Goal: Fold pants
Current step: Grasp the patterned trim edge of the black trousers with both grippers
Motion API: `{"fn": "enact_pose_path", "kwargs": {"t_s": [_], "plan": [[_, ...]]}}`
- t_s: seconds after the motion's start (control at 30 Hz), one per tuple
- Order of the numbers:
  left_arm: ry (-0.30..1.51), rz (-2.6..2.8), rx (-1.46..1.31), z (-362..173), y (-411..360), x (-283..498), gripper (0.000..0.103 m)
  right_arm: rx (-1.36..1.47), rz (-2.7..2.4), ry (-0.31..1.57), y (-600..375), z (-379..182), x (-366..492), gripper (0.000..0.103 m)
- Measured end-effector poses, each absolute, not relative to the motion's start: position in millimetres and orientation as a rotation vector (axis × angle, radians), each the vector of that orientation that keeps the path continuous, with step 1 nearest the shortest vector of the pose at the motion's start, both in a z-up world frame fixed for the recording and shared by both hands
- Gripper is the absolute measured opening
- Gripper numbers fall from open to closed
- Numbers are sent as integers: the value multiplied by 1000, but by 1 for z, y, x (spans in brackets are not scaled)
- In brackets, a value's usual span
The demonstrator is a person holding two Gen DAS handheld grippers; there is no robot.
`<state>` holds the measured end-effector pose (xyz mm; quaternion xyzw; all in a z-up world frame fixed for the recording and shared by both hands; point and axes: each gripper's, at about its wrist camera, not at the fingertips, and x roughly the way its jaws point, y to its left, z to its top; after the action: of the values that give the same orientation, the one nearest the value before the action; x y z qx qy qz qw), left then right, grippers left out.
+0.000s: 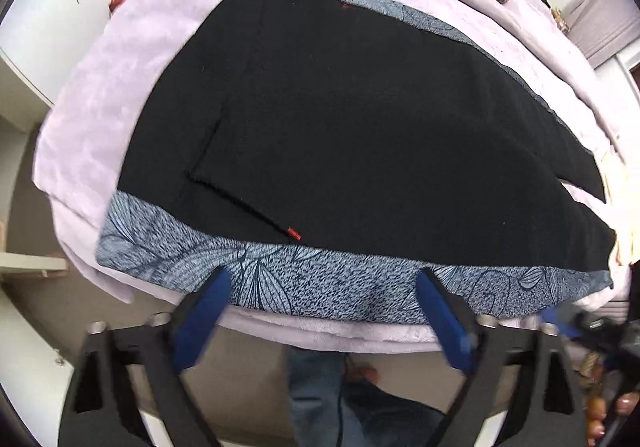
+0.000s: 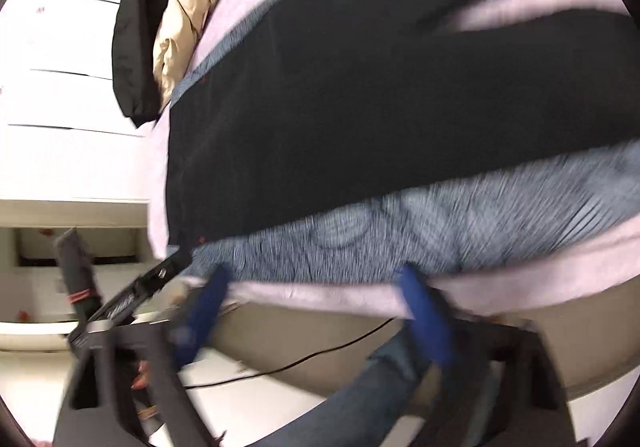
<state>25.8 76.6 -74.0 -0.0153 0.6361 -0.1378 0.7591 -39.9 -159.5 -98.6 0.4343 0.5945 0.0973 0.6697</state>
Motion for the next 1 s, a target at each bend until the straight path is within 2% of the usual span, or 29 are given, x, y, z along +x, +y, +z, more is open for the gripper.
{"fn": "enact_pose_path", "kwargs": {"t_s": [0.33, 0.43, 0.53, 0.6, 0.63, 0.8, 1.0], "plan": [[1411, -333, -157, -92, 89, 12, 89, 1119, 274, 1237, -166, -139, -47, 63], [1408, -339, -175, -93, 89, 8, 89, 1192, 364, 1202, -157, -138, -37, 46], [1419, -352, -215, -96, 93, 7, 89, 1181, 400, 1209, -145, -135, -23, 45], [1442, -362, -262, -99, 100, 5, 89, 1174, 368, 1250, -140, -141, -11, 24], [1457, -369, -297, -100, 101, 4, 89, 1181, 350, 1252, -140, -142, -6, 7], [1446, -428, -449, -94, 99, 7, 89, 1245, 426, 1099, -157, -104, -3, 6], [1386, -331, -638, -98, 118, 31, 88, 1252, 463, 1088, -168, -88, -8, 6]]}}
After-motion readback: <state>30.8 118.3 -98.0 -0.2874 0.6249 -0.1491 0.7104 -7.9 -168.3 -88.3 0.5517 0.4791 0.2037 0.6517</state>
